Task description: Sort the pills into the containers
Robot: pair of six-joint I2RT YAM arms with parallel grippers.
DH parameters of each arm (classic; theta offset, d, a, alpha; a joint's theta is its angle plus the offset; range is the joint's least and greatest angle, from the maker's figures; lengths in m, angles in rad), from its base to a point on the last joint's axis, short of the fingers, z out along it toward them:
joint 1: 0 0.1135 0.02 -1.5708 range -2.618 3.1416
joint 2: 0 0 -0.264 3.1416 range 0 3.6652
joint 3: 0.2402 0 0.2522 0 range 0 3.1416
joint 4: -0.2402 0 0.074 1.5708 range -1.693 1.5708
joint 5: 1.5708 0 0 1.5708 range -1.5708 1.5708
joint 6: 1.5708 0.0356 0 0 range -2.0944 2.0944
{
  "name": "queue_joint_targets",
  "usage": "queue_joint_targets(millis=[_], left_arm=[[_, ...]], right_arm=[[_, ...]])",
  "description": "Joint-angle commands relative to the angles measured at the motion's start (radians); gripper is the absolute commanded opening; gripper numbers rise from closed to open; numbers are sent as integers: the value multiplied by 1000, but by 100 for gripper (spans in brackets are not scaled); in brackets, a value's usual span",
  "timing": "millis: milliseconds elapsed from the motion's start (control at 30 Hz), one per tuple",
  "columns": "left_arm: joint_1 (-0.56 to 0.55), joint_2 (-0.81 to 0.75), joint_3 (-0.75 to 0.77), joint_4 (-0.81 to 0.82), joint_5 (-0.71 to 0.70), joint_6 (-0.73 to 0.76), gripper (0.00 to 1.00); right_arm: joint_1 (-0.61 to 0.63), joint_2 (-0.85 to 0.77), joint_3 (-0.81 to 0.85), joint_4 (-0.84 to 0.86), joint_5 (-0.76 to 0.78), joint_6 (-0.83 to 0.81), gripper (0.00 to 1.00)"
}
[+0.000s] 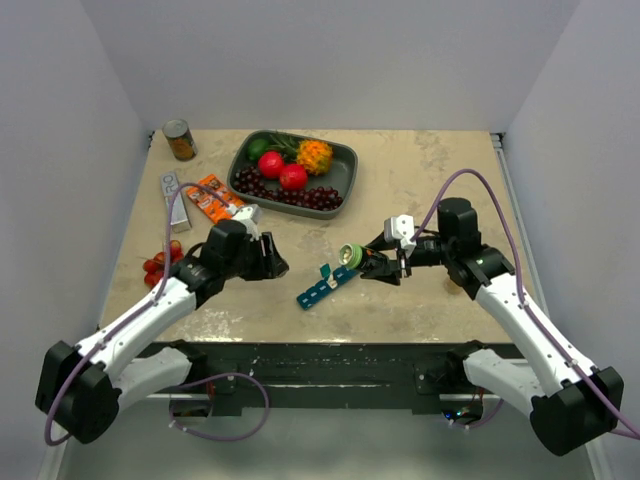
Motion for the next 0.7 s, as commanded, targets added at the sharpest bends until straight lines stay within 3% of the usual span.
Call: queue_joint_targets(millis=[0,100,267,667], left_arm=[[-1,-114,-33,208,279,-88,10],[-11,-176,-48,314,371,-144,9],[-74,-185,-48,482,404,-219,6],[-199,19,13,730,396,-290,6]], right_arm=[[-12,4,1,-5,-31,-38,0],[-26,12,1,-13,-31,-46,0],[-46,21,4,-25,-13,-61,0],[-69,44,7,-48,29,-81,0]])
